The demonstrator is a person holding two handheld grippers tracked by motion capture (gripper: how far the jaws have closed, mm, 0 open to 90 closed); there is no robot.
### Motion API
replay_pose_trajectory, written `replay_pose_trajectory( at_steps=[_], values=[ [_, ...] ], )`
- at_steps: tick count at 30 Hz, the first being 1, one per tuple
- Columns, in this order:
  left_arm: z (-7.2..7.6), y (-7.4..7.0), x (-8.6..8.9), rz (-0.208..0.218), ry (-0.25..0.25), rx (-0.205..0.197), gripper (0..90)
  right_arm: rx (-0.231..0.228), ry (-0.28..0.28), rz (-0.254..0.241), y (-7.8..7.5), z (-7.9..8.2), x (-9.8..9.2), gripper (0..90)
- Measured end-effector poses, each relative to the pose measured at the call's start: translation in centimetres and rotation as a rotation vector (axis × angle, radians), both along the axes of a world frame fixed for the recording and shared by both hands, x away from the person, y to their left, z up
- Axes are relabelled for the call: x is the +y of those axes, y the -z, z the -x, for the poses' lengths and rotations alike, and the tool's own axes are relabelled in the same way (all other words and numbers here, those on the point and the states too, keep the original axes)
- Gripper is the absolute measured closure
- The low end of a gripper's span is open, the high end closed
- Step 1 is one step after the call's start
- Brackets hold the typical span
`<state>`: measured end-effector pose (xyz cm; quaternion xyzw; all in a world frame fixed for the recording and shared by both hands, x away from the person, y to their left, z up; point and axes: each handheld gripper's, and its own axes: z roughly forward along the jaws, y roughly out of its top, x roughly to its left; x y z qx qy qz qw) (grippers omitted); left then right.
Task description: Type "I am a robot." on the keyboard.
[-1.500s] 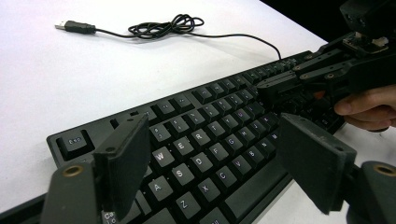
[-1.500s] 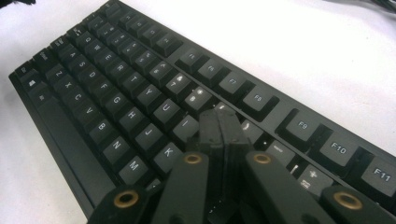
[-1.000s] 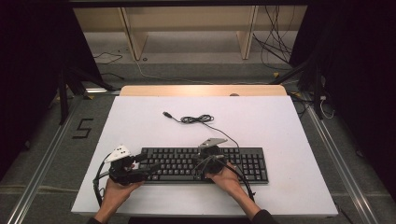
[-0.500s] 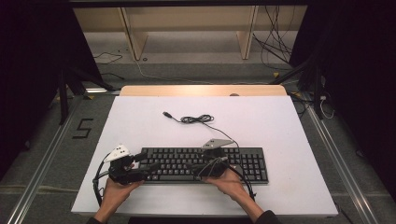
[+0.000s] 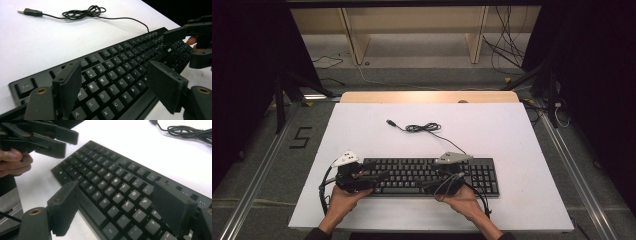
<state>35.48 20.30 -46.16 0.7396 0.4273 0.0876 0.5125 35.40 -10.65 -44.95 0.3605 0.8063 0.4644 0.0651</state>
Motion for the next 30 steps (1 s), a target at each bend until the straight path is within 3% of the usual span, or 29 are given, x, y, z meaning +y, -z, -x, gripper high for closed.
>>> replay_pose_trajectory(
  at_steps=[4, 10, 15, 23, 30],
  values=[
    [-0.6, 0.0, -0.9, -0.026, 0.014, 0.012, 31.5, -0.002, -0.011, -0.009, -0.1, 0.5, -0.3, 21.1],
    [-1.6, -0.1, -1.7, -0.060, 0.016, 0.026, 44.0, -0.002, -0.020, -0.006, -0.1, 0.9, -0.4, 21.0],
    [-2.3, 0.2, -2.5, -0.105, 0.028, 0.053, 62.6, -0.003, -0.013, -0.014, -0.1, 1.1, -0.7, 21.4],
    [-2.9, 0.5, -4.2, -0.181, 0.074, 0.060, 80.5, -0.007, -0.008, -0.016, -0.3, 1.2, -1.0, 22.2],
    [-3.2, 1.1, -5.0, -0.231, 0.083, 0.074, 88.7, -0.009, -0.007, -0.018, -0.3, 1.3, -1.0, 22.7]
  ],
)
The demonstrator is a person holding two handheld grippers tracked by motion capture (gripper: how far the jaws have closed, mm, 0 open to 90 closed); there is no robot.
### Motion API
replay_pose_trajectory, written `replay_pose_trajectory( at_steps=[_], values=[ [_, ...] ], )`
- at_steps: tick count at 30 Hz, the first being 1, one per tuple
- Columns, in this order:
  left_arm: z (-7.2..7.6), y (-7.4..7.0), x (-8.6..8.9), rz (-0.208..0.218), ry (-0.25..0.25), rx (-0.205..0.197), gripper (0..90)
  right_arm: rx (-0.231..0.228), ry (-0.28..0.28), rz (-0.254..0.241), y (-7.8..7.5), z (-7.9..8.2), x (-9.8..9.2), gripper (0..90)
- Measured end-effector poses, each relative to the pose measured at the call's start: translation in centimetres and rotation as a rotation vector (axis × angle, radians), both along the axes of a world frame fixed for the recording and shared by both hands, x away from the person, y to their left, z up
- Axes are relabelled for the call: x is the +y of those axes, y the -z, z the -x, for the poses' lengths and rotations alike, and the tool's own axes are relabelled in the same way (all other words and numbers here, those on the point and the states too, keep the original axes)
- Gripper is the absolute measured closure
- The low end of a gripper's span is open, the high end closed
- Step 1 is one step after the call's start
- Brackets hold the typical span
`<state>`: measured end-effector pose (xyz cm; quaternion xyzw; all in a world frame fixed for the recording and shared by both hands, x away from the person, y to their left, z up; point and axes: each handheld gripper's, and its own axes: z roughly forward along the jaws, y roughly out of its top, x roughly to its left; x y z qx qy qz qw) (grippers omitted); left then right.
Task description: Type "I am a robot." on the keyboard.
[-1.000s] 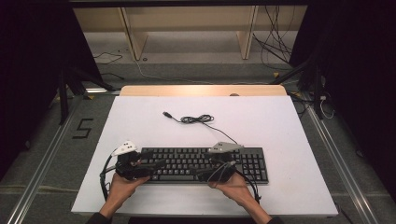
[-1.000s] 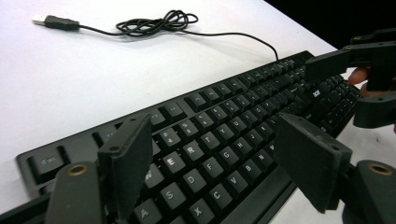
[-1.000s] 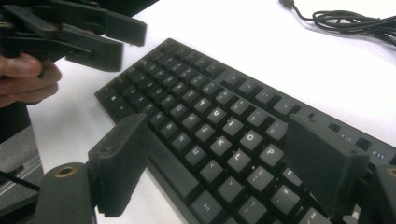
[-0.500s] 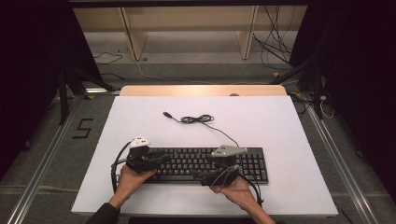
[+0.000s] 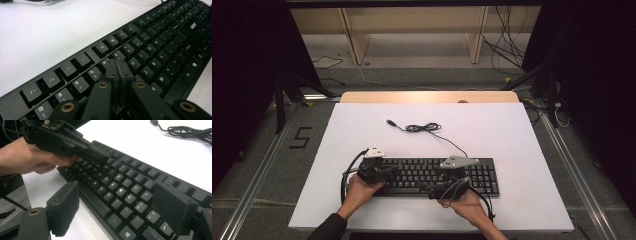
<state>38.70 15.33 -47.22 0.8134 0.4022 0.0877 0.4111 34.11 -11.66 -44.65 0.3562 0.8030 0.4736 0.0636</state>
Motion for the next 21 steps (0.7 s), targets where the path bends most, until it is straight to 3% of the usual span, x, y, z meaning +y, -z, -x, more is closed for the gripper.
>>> replay_pose_trajectory(
  at_steps=[15, 21],
  values=[
    [-0.29, 0.59, -0.17, -0.032, 0.001, 0.020, 89.0, 0.000, -0.005, 0.000, -0.03, 0.09, 0.10, 22.8],
    [-0.30, 0.85, -0.18, -0.020, 0.011, 0.022, 89.2, -0.002, -0.002, -0.002, -0.09, 0.11, 0.08, 22.9]
  ],
)
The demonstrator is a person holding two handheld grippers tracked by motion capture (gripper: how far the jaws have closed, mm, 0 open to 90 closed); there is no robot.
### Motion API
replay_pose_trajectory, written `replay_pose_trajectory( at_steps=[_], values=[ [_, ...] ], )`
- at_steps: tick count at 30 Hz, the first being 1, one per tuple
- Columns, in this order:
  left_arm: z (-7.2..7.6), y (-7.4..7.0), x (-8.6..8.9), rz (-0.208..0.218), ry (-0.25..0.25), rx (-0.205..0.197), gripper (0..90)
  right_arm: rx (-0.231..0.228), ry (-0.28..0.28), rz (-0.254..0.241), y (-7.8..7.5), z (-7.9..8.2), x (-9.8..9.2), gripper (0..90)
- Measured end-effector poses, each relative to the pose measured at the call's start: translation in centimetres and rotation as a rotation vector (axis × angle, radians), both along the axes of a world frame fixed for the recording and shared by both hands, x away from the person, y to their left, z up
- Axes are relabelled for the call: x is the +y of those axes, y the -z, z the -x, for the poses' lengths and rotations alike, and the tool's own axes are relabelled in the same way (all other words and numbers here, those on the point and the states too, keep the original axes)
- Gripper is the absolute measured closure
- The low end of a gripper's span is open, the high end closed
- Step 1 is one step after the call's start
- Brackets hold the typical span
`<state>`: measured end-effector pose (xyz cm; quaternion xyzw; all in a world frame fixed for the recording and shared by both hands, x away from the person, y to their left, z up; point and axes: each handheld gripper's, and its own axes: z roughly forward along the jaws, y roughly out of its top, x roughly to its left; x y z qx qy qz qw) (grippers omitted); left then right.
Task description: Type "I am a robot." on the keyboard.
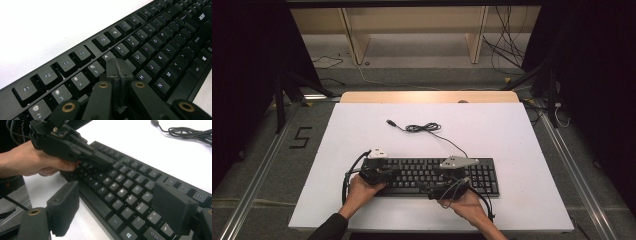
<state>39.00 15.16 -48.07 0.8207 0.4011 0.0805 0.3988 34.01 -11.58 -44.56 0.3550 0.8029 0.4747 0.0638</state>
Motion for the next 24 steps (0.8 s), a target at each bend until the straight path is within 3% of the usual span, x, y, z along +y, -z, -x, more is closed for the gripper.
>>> replay_pose_trajectory(
  at_steps=[12, 14, 18, 24],
  values=[
    [0.2, -0.5, 0.3, 0.029, -0.010, -0.019, 84.4, -0.003, 0.006, -0.006, -0.1, 0.0, -0.1, 22.9],
    [0.4, -1.0, 0.7, 0.062, -0.016, -0.037, 81.1, -0.006, 0.005, -0.006, -0.1, -0.1, -0.2, 22.9],
    [0.6, -1.5, 1.2, 0.086, -0.026, -0.046, 76.5, -0.007, 0.006, -0.004, -0.1, -0.1, -0.1, 22.9],
    [0.9, -2.1, 2.4, 0.158, -0.043, -0.045, 66.0, -0.008, 0.007, -0.003, 0.0, -0.1, -0.1, 23.1]
  ],
)
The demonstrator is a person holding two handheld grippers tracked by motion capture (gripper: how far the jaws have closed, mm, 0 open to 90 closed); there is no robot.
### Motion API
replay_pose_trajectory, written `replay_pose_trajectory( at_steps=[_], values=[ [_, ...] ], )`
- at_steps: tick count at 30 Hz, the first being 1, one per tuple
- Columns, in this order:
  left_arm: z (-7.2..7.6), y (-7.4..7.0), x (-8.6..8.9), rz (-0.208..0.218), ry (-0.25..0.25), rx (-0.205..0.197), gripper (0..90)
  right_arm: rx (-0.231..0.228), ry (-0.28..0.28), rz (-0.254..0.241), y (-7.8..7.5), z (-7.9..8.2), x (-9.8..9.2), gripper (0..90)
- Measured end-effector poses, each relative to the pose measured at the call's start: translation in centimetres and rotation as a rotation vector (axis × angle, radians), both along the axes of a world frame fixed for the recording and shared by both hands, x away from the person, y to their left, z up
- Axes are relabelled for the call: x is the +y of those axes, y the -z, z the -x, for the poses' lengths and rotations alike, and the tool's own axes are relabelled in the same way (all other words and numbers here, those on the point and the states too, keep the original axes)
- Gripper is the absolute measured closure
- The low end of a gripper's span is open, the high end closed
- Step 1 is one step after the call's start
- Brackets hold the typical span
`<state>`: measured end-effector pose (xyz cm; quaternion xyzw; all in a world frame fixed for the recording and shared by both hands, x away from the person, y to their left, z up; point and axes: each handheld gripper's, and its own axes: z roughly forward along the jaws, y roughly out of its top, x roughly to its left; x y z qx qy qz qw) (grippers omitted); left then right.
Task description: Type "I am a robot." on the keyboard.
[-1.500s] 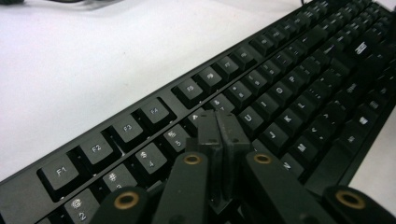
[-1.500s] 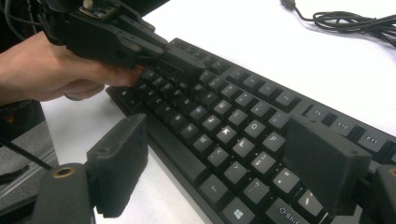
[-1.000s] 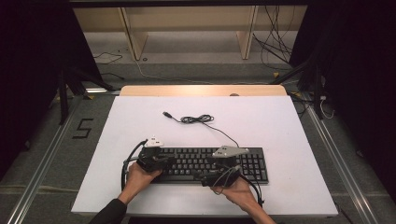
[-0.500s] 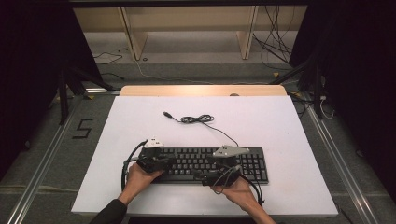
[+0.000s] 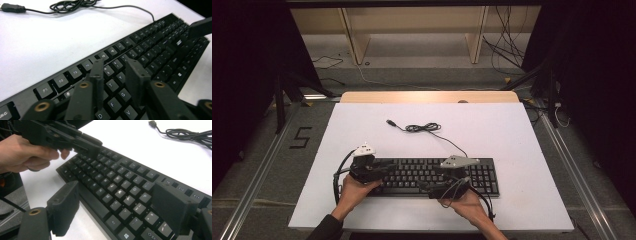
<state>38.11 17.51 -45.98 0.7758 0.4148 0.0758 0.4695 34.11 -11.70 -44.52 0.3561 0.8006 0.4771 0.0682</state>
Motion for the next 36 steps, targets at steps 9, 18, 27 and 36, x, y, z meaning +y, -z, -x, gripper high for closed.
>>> replay_pose_trajectory(
  at_steps=[9, 18, 27, 36],
  values=[
    [1.1, -0.6, 1.3, 0.067, -0.009, -0.023, 49.0, 0.001, 0.007, 0.002, 0.1, -0.1, -0.1, 23.8],
    [2.5, -0.7, 2.6, 0.120, -0.027, -0.035, 36.7, 0.008, 0.012, 0.005, 0.2, -0.3, -0.1, 27.4],
    [3.6, -0.7, 3.3, 0.127, -0.033, -0.058, 32.3, 0.035, 0.037, 0.015, 0.5, -0.7, -0.6, 45.4],
    [4.2, -0.5, 3.7, 0.129, -0.036, -0.061, 31.4, 0.043, 0.051, 0.062, 1.0, -1.0, -0.7, 65.8]
  ],
)
